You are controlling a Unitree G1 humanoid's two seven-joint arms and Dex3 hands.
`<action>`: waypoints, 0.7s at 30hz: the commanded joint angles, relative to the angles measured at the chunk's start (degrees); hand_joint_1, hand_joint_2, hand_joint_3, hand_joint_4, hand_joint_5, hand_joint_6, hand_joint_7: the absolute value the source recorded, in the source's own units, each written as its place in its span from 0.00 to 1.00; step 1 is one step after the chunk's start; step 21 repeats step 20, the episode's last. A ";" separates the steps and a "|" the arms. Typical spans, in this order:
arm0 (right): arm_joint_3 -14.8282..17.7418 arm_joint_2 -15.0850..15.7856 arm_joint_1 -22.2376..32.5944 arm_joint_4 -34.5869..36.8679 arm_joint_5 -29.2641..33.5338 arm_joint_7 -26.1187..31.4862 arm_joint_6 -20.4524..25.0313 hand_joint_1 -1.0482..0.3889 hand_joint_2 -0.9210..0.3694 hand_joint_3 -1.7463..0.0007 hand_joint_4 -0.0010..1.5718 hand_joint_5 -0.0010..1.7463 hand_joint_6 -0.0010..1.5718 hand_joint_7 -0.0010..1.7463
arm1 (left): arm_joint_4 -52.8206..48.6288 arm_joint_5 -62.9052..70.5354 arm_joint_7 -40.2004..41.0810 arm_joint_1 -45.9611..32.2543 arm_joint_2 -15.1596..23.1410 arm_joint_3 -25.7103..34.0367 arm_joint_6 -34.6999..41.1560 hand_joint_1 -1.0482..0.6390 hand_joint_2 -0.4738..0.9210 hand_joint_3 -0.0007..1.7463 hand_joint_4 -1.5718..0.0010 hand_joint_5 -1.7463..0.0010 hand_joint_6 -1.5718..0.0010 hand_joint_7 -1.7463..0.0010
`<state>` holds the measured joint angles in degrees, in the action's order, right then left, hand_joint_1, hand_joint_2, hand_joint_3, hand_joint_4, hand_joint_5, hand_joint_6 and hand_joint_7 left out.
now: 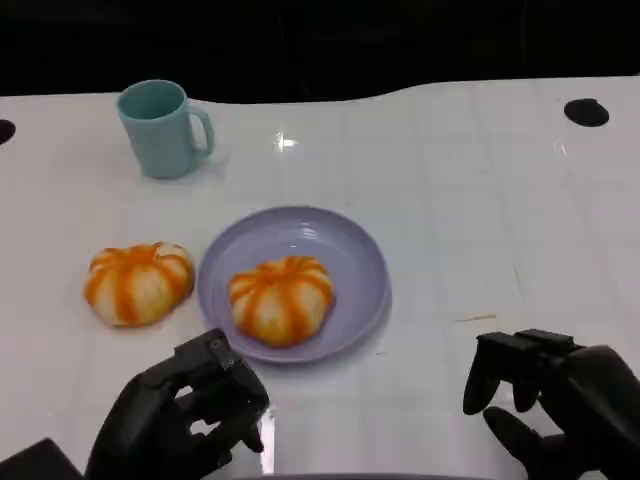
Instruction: Grasp the bread from the table and place it into the plate.
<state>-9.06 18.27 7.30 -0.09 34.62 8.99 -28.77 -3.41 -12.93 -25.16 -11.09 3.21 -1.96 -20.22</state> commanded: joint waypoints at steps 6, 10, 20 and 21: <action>-0.18 0.01 -0.68 0.34 0.27 0.75 0.53 0.69 0.48 0.33 0.46 1.00 0.40 0.86 | -0.52 -1.35 -1.04 0.17 1.34 0.77 -0.77 0.29 1.00 0.17 0.58 0.00 0.61 0.14; -0.25 0.11 -0.75 0.34 0.33 0.51 0.58 0.69 0.49 0.33 0.47 1.00 0.41 0.85 | -0.47 -1.85 -1.29 0.18 1.33 0.74 -0.64 0.29 1.00 0.16 0.58 0.00 0.61 0.15; -0.32 0.25 -0.61 0.48 0.19 0.42 0.42 0.68 0.47 0.35 0.47 1.00 0.42 0.83 | -0.44 -2.02 -1.27 0.14 1.40 0.73 -0.39 0.30 1.00 0.16 0.58 0.00 0.61 0.15; -0.32 0.25 -0.61 0.48 0.19 0.42 0.42 0.68 0.47 0.35 0.47 1.00 0.42 0.83 | -0.44 -2.02 -1.27 0.14 1.40 0.73 -0.39 0.30 1.00 0.16 0.58 0.00 0.61 0.15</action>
